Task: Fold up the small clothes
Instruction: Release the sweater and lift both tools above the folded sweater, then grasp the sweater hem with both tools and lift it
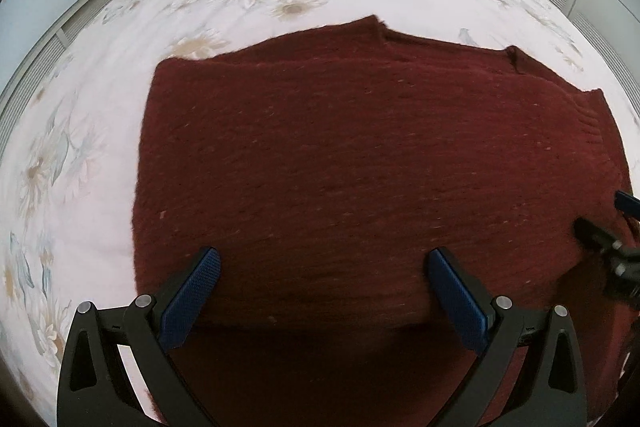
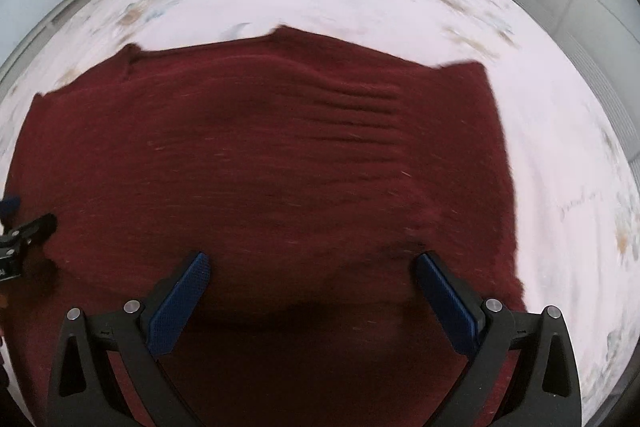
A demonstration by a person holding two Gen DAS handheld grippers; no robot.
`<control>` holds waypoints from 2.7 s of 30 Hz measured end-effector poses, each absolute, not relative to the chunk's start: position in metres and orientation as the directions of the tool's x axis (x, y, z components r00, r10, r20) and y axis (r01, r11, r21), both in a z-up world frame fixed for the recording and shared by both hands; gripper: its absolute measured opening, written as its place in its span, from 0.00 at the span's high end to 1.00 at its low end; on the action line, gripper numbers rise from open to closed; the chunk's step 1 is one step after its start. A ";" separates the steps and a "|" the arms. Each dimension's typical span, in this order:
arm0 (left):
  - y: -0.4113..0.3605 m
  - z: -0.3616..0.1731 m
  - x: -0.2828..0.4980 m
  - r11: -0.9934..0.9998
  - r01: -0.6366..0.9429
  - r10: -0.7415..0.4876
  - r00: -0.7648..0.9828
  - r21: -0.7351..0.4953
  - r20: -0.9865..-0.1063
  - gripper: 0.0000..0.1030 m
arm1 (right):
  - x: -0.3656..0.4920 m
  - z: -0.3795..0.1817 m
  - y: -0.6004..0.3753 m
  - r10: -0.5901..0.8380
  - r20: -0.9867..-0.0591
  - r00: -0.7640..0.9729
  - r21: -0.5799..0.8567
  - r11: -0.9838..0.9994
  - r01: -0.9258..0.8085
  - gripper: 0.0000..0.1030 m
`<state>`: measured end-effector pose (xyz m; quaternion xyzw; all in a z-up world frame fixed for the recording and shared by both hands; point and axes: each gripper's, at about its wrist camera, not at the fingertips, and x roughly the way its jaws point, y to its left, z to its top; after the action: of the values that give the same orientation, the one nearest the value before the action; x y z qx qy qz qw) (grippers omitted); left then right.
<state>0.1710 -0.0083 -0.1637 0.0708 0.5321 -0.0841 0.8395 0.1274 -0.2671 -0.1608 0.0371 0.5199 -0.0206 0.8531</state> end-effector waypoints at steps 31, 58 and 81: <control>0.030 -0.085 0.078 0.976 0.219 -0.112 0.484 -0.004 -0.868 0.01 | 0.010 -0.085 -0.289 -0.004 -0.845 0.535 0.038 0.997 0.068 0.00; 0.063 -0.157 -0.034 0.985 0.171 -0.063 0.247 -0.021 -0.967 0.01 | -0.099 -0.169 -0.330 -0.008 -0.941 0.340 0.068 0.975 0.210 0.04; 0.055 -0.109 -0.032 0.938 0.224 -0.318 0.254 -0.264 -0.913 0.90 | -0.082 -0.118 -0.336 0.241 -0.876 0.419 0.336 0.926 0.171 0.87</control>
<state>-0.0322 0.0552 -0.1090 -0.0401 0.5862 -0.1712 0.7909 -0.0816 -0.3365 -0.1182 0.1909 0.5387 0.0214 0.8203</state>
